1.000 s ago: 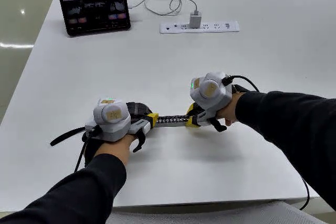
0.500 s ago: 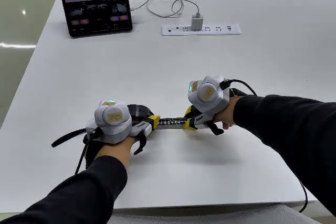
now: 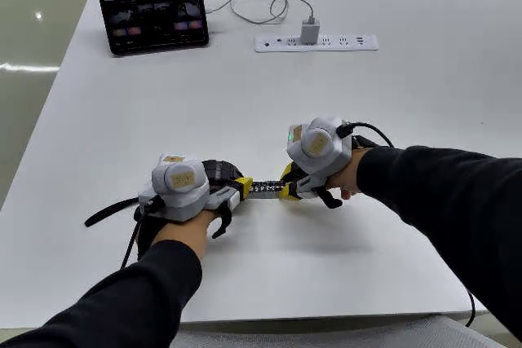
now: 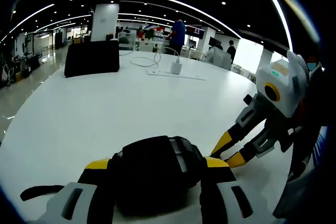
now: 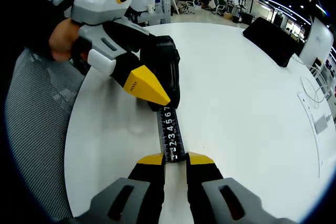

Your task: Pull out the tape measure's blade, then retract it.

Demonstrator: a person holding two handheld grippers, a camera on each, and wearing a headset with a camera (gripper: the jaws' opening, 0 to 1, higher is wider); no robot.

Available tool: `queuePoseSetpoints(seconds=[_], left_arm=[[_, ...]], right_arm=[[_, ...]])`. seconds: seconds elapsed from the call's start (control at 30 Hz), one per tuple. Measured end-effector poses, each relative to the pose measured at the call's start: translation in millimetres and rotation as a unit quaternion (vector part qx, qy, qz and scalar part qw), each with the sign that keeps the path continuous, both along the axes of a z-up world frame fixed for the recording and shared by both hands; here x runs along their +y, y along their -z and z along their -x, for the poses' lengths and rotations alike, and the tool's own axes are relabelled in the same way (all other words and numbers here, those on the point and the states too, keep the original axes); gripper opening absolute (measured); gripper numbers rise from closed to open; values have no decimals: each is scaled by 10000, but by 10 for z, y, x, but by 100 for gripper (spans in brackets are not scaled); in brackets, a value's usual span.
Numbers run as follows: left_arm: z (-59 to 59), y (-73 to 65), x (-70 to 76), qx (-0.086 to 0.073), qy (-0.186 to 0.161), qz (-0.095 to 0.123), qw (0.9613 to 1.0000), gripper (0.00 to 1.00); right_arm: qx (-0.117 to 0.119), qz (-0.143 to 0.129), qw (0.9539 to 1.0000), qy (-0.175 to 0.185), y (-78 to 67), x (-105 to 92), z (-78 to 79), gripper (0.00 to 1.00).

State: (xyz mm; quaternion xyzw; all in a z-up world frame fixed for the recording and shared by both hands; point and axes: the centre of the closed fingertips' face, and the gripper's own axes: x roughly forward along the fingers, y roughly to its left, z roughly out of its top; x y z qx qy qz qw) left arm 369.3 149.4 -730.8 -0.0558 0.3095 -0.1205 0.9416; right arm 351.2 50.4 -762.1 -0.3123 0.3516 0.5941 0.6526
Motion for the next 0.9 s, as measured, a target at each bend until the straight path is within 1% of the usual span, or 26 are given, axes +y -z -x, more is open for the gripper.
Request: queuePoseSetpoints(seconds=[0.63,0.7,0.8,0.9], left_arm=[[-10,3,7,2,-32,32,10000,62],[-9,2,5,5,-33,41,10000,62],[-11,1,8,4,-42,55,10000,62],[-12,1,10,1,-49,69,10000,62]], right_arm=[[-16,-163,9999,-26,-15,143,-7,11],[25,-172,9998,18,-11,159,-4,11],[2,-189,9998,-6,-6,188,-6,11],[36,-198,9998,32,-2,201,-8,11]])
